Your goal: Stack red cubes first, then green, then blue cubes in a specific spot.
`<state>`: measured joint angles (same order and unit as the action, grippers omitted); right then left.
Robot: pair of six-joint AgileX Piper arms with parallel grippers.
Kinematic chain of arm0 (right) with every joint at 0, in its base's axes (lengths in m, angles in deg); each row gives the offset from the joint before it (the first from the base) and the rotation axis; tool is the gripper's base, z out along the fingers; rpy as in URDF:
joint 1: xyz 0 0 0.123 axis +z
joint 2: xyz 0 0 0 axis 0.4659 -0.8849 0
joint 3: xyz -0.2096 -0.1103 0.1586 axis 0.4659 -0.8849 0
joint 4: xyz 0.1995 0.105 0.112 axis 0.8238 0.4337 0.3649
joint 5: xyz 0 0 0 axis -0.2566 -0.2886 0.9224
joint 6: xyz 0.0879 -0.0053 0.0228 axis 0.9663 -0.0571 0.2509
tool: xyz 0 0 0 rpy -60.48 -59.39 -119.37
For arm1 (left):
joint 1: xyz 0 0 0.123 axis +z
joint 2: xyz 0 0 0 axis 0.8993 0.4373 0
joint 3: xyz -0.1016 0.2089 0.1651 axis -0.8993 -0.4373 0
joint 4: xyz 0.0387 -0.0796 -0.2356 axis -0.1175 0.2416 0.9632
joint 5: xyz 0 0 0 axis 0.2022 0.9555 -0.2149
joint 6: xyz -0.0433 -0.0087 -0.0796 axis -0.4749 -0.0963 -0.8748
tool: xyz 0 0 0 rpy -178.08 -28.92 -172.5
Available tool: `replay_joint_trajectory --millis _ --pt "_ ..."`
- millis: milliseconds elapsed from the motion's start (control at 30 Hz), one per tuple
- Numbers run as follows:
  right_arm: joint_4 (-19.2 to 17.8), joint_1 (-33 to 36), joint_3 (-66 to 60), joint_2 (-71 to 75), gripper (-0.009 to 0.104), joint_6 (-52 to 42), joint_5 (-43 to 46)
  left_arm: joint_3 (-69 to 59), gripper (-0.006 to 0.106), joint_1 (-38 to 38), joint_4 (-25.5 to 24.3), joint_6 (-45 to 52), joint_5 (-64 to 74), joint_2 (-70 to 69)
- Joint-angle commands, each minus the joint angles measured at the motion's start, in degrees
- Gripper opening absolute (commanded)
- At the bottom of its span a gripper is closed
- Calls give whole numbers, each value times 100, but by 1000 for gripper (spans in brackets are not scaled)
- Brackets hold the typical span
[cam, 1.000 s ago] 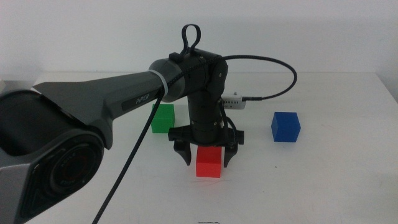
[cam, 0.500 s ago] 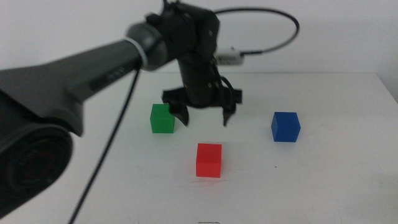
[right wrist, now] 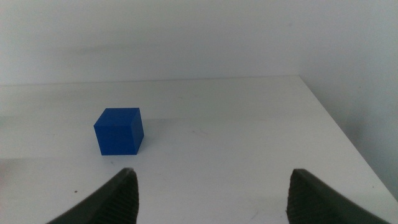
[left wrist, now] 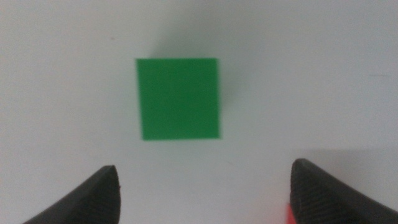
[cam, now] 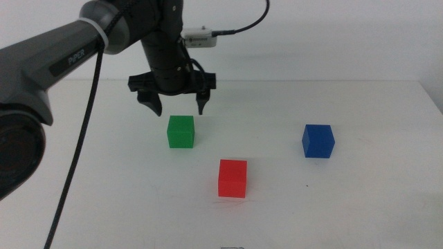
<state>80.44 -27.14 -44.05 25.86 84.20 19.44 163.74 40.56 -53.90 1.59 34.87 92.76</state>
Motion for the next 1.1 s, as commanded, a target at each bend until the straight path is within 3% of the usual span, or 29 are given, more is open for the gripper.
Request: replay_joint_trajectory --millis 0,533,667,733,967,1067 --pt "-43 -39 103 -64 61 -73 403 164 94 106 75 166 -156 -212" --pt "-43 -39 103 -80 61 -73 403 185 94 201 146 261 -904 526" --pt "-43 -39 103 -80 61 -73 403 185 88 201 146 261 -1074 646" --pt "-43 -39 103 -80 61 -73 403 185 81 201 139 261 -1142 655" --pt "-43 -39 103 -80 61 -73 403 185 21 280 256 195 -1014 661" --pt "-43 -39 103 -80 61 -73 403 185 6 280 256 189 -663 584"
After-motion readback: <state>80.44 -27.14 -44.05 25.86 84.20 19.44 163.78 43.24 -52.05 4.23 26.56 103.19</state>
